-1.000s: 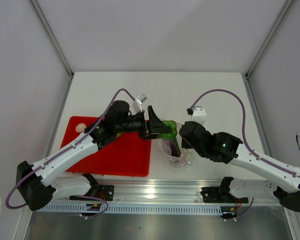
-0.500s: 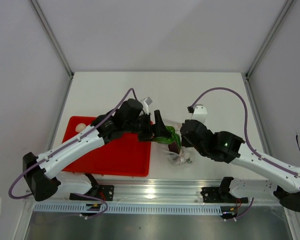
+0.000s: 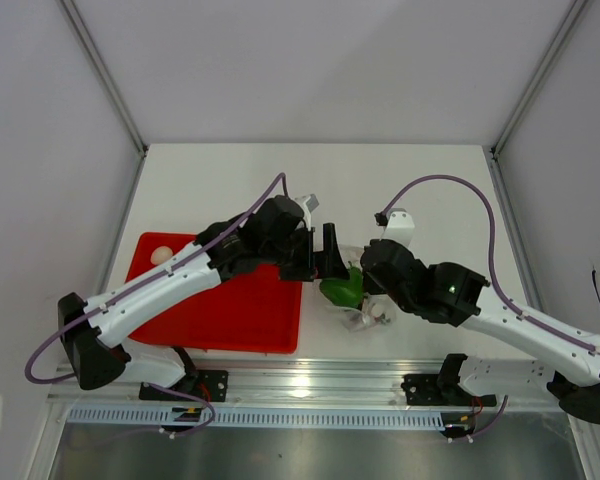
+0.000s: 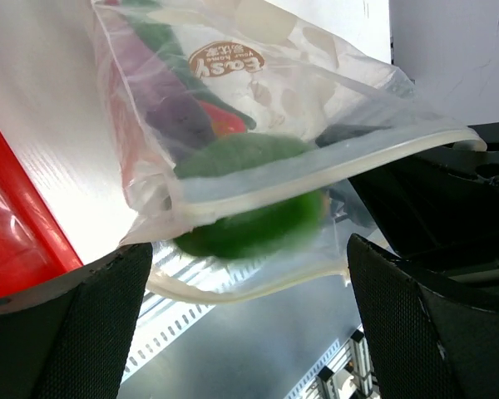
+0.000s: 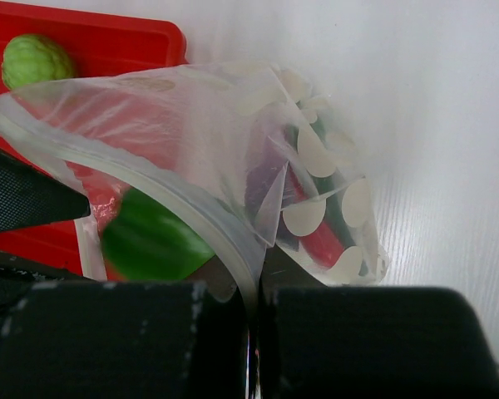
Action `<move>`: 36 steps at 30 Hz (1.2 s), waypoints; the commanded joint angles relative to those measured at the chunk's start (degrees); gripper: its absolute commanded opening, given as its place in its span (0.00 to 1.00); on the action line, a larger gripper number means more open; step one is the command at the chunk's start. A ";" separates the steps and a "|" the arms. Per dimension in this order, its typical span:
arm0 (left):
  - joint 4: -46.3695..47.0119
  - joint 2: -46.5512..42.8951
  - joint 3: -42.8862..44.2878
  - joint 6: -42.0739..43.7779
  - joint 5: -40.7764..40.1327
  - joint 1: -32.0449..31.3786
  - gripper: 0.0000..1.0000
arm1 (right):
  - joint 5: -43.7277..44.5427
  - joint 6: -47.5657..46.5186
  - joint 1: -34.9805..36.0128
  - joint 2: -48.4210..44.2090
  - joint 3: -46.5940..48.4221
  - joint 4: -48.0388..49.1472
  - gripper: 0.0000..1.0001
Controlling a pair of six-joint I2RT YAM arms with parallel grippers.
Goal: Place the food in the zip-top bag and seal the zipper
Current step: Place the fake vegetable in the zipper food storage bag.
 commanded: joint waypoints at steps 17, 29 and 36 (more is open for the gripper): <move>3.33 -19.78 -5.45 5.51 -18.01 0.80 1.00 | 2.10 0.03 0.21 -1.84 0.82 -0.10 0.00; -5.63 -22.88 -14.49 6.21 -13.46 20.73 1.00 | 1.75 0.91 0.12 -3.51 -1.73 -0.36 0.00; -4.50 -13.75 -18.64 6.65 -8.71 29.28 0.99 | 1.31 0.65 0.12 -3.51 -1.20 -0.54 0.00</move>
